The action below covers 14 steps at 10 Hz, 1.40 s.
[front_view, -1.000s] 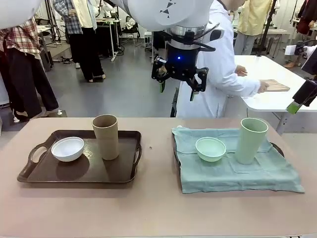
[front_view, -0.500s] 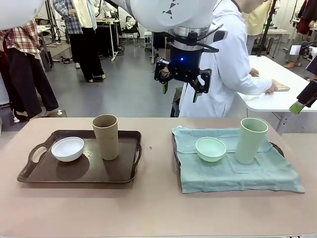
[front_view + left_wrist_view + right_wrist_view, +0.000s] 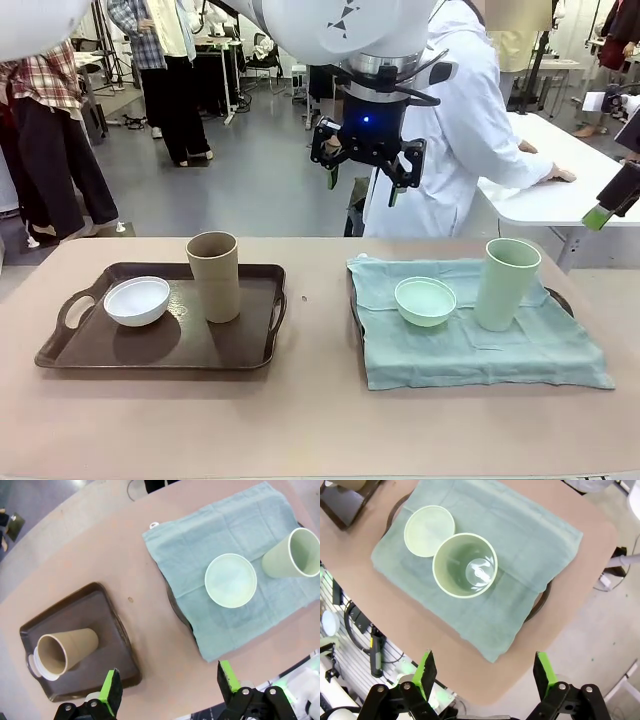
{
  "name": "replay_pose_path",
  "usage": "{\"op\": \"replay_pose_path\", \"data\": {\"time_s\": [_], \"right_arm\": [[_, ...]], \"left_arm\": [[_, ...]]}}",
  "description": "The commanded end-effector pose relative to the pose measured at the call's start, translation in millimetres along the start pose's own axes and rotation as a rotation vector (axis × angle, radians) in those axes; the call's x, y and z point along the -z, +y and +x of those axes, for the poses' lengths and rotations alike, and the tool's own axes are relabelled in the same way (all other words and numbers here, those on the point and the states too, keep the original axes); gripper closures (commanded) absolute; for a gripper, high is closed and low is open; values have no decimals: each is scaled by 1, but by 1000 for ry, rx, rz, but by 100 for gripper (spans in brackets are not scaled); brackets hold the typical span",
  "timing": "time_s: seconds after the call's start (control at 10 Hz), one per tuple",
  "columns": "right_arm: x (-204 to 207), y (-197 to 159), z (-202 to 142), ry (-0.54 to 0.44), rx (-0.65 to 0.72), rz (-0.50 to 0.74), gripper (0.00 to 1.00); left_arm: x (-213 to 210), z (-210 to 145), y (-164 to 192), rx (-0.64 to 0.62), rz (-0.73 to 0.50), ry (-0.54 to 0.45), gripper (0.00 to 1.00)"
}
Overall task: Set up a tray with a mat and arrange the tableware.
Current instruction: Place the Picnic Bowl and Reusable plastic cup back onto the Handle tray in front of the human's position, then pick up the Picnic Bowl and Reusable plastic cup from the Handle tray in front of the human's position and hold them in the air.
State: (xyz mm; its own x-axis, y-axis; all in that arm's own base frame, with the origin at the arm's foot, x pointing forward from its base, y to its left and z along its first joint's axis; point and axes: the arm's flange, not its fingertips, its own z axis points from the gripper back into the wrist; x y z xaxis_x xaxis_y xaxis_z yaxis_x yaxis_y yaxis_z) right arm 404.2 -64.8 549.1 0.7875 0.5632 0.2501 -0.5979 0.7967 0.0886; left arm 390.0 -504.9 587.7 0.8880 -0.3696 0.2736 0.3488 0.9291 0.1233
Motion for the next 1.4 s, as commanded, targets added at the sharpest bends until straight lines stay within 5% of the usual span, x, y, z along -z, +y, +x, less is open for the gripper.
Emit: {"op": "replay_pose_path", "data": {"time_s": [0.0,1.2,1.3], "right_arm": [[0,-2,-1,11,-14,-16,0],[0,0,0,-1,1,1,0],[1,-12,-12,39,61,-4,0]], "left_arm": [[-1,1,0,1,6,-3,0],[0,0,0,0,-2,1,0],[-6,-11,41,-81,-49,46,0]]}}
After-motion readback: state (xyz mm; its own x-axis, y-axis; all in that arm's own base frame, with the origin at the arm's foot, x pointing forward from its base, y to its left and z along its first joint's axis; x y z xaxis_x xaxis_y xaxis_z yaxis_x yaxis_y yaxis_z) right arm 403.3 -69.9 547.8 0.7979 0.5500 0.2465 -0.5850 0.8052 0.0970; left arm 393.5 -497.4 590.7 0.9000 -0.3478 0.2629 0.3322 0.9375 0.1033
